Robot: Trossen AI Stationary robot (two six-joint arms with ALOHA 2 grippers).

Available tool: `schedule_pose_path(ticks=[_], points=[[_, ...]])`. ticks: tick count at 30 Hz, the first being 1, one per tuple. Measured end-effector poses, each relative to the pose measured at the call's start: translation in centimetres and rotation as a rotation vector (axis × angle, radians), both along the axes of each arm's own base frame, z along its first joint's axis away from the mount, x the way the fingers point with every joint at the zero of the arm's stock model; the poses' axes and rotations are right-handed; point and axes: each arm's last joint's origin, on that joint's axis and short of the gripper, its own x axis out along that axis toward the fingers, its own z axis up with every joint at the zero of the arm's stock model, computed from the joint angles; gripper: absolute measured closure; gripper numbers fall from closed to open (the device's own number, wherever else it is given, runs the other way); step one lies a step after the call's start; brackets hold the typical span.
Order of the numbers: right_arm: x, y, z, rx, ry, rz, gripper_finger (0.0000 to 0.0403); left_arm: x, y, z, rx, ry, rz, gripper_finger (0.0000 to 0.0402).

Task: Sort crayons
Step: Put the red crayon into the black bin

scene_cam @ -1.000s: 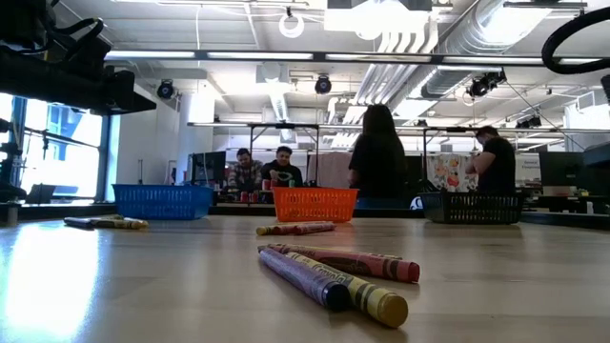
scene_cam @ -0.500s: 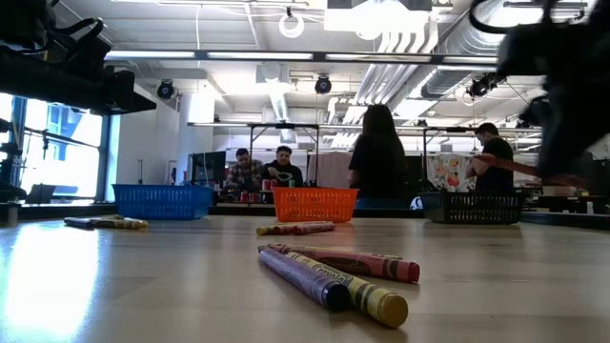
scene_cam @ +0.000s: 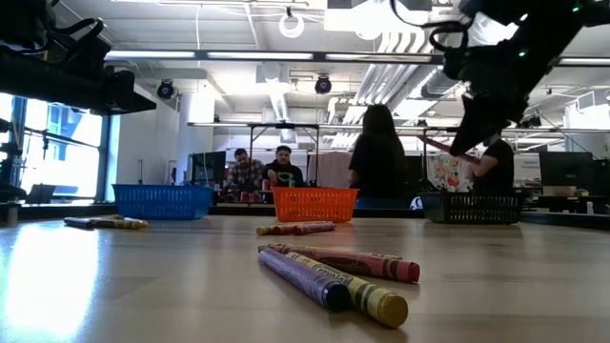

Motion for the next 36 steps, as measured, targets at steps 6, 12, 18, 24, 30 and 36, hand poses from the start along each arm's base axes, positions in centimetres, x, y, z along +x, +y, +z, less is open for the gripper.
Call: schedule_pose_path(ticks=[6,12,18,24,30,36], points=[[-0.3,-3.3,0.2,-0.006,-0.001,-0.159,0.0395,0.0,0.0,0.0,0.0,0.0,0.0,0.0342],[-0.9,-6.2,0.1,-0.008,0.001,-0.31,0.0395,0.0,0.0,0.0,0.0,0.0,0.0,0.0342],[-2.1,-8.8,0.0,-0.015,0.025,-0.457,0.0395,0.0,0.0,0.0,0.0,-0.001,0.0,0.0342],[-3.1,-10.5,0.0,-0.012,0.037,-0.563,0.0395,0.0,0.0,0.0,0.0,-0.001,0.0,0.0342],[-3.8,-11.6,-0.1,-0.032,0.074,-0.583,0.0395,0.0,0.0,0.0,0.0,0.0,0.0,0.0342],[-4.3,-12.2,-0.1,-0.033,0.095,-0.606,0.0384,0.0,0.0,0.0,0.0,0.0,0.0,0.0342]])
